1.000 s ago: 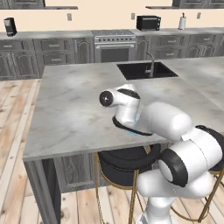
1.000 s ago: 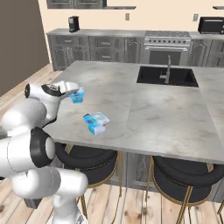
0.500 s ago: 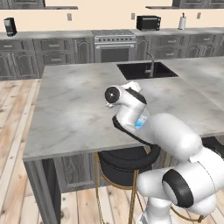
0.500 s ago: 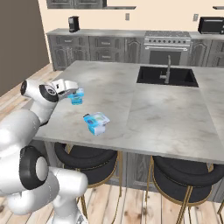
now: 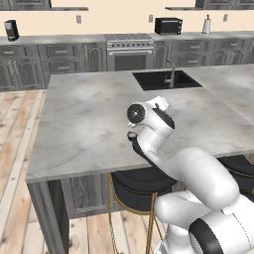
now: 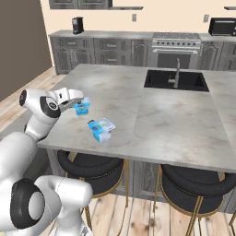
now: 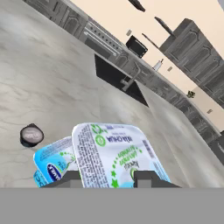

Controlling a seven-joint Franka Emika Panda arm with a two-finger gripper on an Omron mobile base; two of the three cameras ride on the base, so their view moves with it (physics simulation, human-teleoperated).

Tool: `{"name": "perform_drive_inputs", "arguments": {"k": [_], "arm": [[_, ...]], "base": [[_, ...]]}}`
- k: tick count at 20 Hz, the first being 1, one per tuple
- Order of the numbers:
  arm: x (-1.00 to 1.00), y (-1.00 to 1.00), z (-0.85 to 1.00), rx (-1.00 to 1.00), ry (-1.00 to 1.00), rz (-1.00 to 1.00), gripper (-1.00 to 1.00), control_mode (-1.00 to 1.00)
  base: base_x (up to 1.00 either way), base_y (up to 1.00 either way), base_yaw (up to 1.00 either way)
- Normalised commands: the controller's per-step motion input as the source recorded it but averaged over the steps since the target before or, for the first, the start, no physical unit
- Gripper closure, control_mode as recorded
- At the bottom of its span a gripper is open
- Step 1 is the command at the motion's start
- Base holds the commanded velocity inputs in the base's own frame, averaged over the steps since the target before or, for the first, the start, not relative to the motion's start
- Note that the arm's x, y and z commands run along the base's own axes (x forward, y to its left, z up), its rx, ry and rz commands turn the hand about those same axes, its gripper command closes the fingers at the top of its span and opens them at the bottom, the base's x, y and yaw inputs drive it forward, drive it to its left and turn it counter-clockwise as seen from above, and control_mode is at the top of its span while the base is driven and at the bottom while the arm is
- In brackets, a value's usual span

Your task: Stack the yogurt containers by placing the smaller containers on top of the larger containers.

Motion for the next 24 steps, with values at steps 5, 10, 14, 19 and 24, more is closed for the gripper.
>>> {"name": "perform_drive_inputs", "arguments": {"k": [5, 10, 14, 19, 24], "arm": [[-0.3, -0.25, 0.0, -0.02, 0.08, 0.0, 1.0, -1.0], [-0.21, -0.11, -0.03, -0.03, 0.19, 0.0, 1.0, -1.0], [-0.15, -0.06, 0.0, -0.04, 0.2, 0.0, 1.0, -1.0], [-0.14, -0.04, 0.0, -0.03, 0.03, 0.0, 1.0, -1.0], [0.0, 0.0, -0.02, 0.0, -0.07, 0.0, 1.0, -1.0]], "base": [[0.0, 0.0, 0.0], [0.0, 0.0, 0.0], [0.0, 0.0, 0.0], [0.0, 0.0, 0.0], [0.0, 0.0, 0.0]]}}
